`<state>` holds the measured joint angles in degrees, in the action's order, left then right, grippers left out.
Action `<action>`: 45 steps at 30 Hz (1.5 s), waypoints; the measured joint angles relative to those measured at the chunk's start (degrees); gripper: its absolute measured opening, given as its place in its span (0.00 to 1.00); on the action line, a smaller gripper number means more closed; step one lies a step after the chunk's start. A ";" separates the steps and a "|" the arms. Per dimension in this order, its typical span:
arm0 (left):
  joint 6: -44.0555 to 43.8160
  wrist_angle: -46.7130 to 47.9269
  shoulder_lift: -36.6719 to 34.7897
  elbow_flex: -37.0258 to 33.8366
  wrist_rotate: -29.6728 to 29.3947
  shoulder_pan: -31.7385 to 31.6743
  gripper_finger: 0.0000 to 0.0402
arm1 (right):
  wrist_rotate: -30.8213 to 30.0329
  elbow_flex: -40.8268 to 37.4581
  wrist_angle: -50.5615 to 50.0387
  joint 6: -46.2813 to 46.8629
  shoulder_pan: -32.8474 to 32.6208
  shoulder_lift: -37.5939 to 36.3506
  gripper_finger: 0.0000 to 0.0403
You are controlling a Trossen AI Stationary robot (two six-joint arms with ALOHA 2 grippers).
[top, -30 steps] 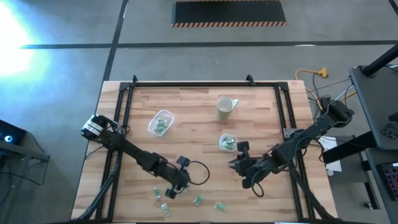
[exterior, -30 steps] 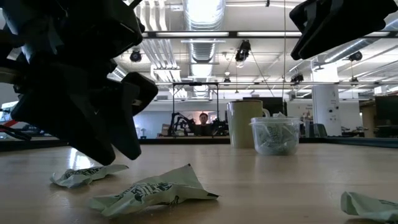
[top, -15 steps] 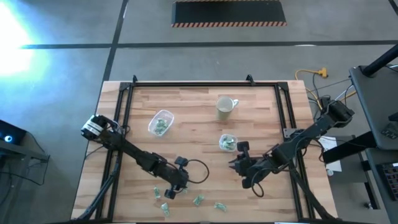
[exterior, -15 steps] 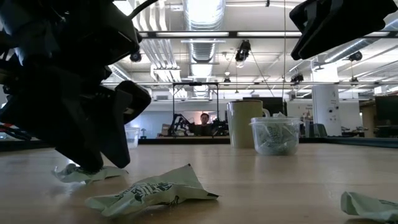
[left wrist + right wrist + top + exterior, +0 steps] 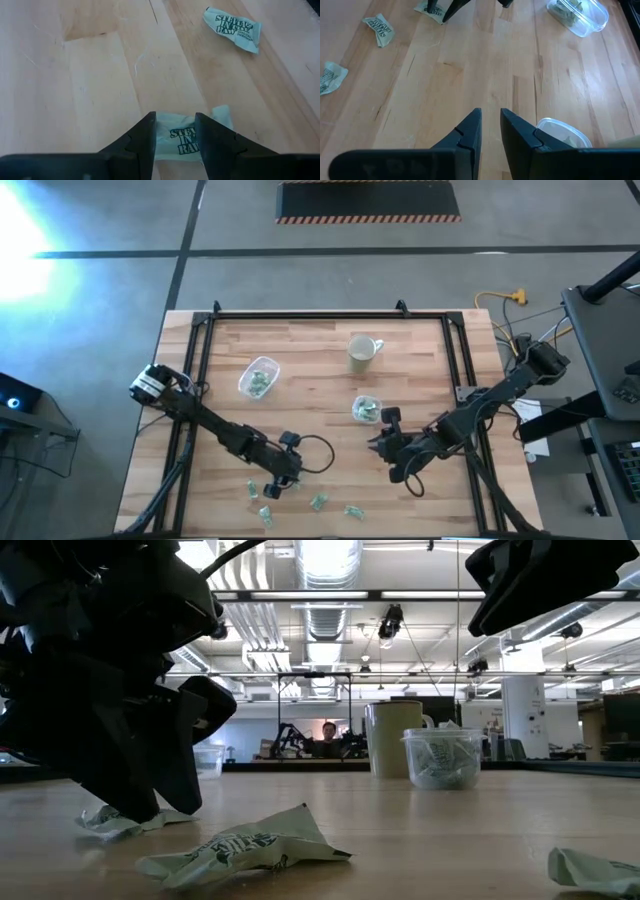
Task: Pick and place Stevia / Truvia into bins
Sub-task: Put the stevia packet into the left transparent container
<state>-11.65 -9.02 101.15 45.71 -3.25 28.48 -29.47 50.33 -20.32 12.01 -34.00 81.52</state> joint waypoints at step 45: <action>7.49 35.04 -25.10 -3.54 -57.48 -3.11 0.02 | 0.00 -0.37 0.76 -0.02 0.00 0.04 0.14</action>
<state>-4.16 26.03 76.05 42.17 -60.73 25.37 -29.48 49.95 -19.56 11.99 -34.00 81.56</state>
